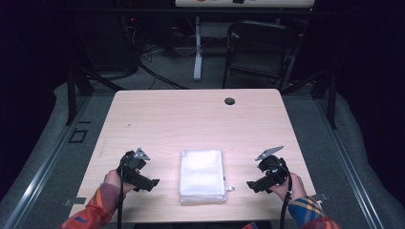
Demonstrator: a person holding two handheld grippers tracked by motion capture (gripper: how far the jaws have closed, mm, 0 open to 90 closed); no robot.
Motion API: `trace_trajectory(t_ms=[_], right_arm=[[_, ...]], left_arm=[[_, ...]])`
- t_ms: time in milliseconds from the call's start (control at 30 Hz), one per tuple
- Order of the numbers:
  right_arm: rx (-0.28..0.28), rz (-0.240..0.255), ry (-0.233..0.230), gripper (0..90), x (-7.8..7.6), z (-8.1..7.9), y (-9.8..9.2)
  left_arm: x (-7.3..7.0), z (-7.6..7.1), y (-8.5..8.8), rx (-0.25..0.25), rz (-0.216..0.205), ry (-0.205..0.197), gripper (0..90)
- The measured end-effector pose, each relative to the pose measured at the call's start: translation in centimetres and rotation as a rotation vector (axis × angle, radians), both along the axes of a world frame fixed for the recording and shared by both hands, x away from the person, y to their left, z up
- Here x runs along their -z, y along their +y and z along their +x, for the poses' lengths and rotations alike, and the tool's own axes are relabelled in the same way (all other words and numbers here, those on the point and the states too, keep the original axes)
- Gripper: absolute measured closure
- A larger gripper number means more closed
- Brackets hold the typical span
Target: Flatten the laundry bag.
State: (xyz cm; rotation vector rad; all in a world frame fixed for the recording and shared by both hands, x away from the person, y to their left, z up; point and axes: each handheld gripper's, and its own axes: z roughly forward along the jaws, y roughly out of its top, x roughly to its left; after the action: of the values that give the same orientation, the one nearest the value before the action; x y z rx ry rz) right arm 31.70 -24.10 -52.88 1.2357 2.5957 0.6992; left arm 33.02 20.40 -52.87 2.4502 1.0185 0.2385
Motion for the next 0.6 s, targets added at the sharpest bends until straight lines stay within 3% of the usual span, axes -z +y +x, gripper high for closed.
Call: trace_trajectory(t_ms=[267,300,400,533,600], right_arm=[[0.004,-0.005,0.002,0.0,0.2,0.1,0.2],[-0.004,-0.009,0.012,0.0,0.1,0.1,0.3],[-0.014,-0.022,0.011,0.0,0.1,0.1,0.3],[-0.005,0.003,0.014,0.0,0.2,0.1,0.5],[-0.022,-0.017,0.025,0.0,0.1,0.2,0.4]], left_arm=[[-0.2,-0.4,-0.6,0.023,-0.004,0.007,0.2],[-0.2,-0.5,-0.8,0.020,-0.001,-0.007,0.2],[-0.5,-0.8,-1.3,0.046,-0.016,-0.015,0.2],[-0.6,-0.9,-1.7,0.079,-0.036,-0.004,0.2],[-0.7,-1.0,-1.8,0.087,-0.042,-0.015,0.2]])
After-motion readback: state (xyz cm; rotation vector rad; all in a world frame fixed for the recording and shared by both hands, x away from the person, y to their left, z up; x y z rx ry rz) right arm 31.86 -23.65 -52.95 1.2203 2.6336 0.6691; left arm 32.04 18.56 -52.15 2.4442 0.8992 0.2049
